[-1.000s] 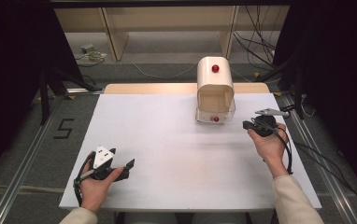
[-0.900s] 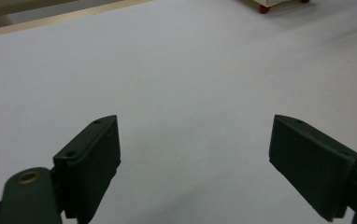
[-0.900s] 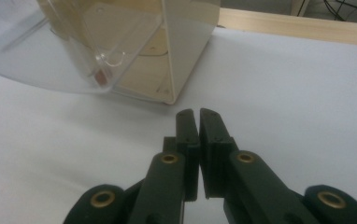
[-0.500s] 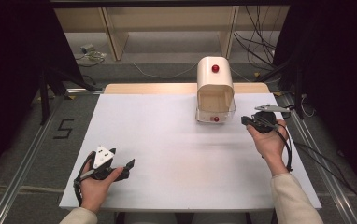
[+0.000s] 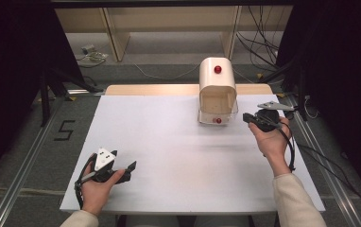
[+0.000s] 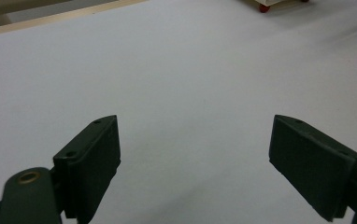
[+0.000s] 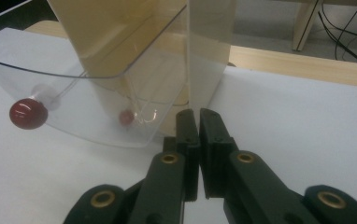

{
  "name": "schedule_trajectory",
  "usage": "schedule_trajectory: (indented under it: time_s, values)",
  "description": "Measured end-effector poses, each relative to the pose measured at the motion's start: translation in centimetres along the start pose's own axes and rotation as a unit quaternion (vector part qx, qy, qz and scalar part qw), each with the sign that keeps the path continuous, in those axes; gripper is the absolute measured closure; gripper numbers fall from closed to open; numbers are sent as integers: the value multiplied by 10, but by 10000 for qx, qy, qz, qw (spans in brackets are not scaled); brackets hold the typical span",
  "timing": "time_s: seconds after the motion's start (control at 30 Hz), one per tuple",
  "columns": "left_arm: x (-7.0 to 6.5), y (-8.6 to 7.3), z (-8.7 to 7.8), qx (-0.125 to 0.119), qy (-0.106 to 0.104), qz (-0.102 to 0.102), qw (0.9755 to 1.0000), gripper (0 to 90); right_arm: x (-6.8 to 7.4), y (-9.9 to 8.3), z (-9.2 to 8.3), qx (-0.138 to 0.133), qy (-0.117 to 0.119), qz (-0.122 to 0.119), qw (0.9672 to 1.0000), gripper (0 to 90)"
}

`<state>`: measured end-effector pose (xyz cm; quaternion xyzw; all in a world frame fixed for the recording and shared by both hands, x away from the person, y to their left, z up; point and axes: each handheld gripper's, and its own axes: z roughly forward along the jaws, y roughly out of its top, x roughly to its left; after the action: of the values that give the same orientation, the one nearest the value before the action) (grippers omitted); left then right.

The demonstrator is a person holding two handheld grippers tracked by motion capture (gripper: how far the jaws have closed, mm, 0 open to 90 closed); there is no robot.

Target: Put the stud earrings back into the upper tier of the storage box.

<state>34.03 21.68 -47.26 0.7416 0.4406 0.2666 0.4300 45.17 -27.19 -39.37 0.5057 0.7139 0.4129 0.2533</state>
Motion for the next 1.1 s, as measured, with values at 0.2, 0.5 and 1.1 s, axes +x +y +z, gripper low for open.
schedule_trajectory:
  time_s: [0.2,0.5,1.1]
  values:
    - [0,0,0,0,5,-4,10000,162,1,4,-2,-57,3,-1,10000,877]
    - [0,0,0,-1,19,-3,10000,162,1,9,-5,-138,3,-13,9999,877]
    - [0,0,0,2,13,-3,10000,162,8,27,-9,-230,12,-142,9996,876]
